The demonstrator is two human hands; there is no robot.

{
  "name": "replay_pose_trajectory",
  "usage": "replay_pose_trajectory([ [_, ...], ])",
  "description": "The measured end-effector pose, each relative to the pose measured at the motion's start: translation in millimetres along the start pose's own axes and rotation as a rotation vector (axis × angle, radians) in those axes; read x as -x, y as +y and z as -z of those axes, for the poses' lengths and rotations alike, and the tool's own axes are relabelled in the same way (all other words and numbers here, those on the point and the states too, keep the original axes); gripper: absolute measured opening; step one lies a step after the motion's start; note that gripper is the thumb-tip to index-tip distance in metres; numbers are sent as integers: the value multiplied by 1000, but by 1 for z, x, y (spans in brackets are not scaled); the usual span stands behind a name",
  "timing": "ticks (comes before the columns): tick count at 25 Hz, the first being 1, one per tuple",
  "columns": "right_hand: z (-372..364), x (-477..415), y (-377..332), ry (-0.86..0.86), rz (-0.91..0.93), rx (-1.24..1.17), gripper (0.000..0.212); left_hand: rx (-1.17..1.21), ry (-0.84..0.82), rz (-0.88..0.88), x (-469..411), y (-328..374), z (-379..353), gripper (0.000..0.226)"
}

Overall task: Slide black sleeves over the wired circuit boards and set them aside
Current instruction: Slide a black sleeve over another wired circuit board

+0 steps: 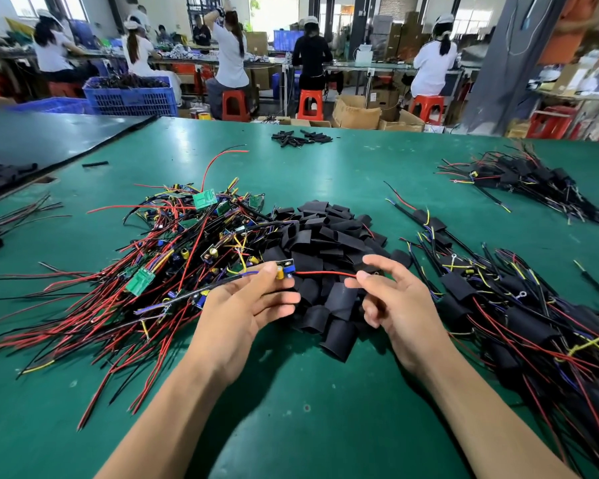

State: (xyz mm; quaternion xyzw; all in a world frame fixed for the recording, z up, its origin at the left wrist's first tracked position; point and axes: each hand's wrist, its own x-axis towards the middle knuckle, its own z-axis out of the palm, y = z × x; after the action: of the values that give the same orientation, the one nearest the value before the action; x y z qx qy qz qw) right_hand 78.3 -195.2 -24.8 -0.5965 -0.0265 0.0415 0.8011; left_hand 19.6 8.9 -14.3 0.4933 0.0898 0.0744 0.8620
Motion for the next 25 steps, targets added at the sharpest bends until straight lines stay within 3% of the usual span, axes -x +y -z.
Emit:
replay_pose_trajectory([
  [3, 1, 0, 2, 80, 73, 95, 29, -19, 34, -83, 1, -1, -1, 14],
  [6, 8, 3, 5, 148, 194, 611, 53, -41, 167, -125, 0, 3, -1, 16],
  [8, 7, 7, 7, 63, 190, 960, 71, -55, 218, -130, -1, 5, 0, 18],
  [11, 2, 10, 9, -32, 176, 1127, 81, -65, 214, -95, 2, 4, -3, 18],
  [14, 3, 11, 9, 6, 261, 1059, 57, -62, 180, -41, 3, 2, -5, 18],
  [17, 0, 12, 7, 94, 319, 828, 24, -42, 125, 50, 5, 0, -6, 18],
  [21, -9, 13, 1, 186, 326, 474, 19, 9, -22, 107, 8, -3, -13, 11],
  [25, -19, 16, 2, -1, 224, 186, 25, 34, -135, 135, 10, -8, -16, 23],
])
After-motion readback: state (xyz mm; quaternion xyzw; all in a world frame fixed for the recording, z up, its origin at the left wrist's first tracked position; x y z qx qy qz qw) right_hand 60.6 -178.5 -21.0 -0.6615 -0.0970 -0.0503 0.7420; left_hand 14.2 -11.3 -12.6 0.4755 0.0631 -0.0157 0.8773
